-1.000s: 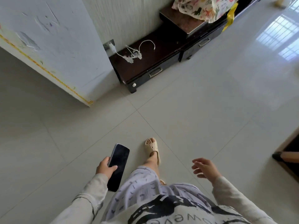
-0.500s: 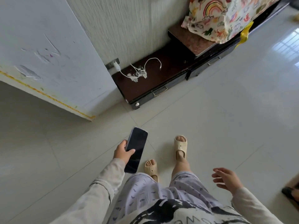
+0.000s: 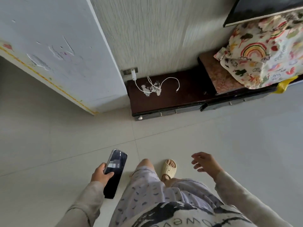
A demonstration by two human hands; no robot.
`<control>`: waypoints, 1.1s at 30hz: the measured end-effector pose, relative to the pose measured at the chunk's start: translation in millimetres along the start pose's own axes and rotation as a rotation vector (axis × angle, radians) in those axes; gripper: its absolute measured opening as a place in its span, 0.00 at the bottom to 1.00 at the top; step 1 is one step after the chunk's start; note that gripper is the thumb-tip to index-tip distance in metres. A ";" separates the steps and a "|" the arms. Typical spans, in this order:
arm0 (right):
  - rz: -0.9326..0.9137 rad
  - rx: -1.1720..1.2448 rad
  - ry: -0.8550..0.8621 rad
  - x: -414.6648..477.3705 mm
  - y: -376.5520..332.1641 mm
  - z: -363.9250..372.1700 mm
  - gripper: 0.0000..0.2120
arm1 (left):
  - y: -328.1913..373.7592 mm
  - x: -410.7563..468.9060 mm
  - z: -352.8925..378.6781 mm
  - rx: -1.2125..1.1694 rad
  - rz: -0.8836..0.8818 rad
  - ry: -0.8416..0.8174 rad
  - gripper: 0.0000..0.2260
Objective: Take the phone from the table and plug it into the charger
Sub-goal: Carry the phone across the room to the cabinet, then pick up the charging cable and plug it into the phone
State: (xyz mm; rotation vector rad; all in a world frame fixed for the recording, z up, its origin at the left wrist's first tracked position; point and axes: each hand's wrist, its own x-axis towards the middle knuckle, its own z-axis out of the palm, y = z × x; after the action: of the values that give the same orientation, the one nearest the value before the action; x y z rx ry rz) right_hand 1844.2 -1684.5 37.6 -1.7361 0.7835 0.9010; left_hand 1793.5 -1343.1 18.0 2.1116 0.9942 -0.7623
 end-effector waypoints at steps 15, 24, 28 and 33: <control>0.132 -0.108 -0.030 89.7 -74.4 -40.1 0.06 | 113.1 74.2 5.0 -0.184 -0.074 0.031 0.08; 0.302 -0.035 0.049 121.9 -107.3 -71.2 0.13 | 242.2 133.2 -14.2 -0.236 0.052 -0.057 0.08; 0.316 -0.089 0.052 140.2 -122.6 -72.2 0.05 | 265.9 155.0 -13.6 -0.254 0.053 -0.082 0.07; 0.339 -0.157 -0.006 190.0 -138.9 -62.4 0.05 | 265.0 192.5 6.5 -0.228 -0.036 -0.099 0.07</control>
State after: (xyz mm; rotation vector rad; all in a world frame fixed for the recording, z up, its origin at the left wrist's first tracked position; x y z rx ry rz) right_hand 2070.6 -1719.8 -44.6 -1.7637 1.0473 1.2221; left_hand 2111.5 -1394.9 -41.1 1.8481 1.0180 -0.7270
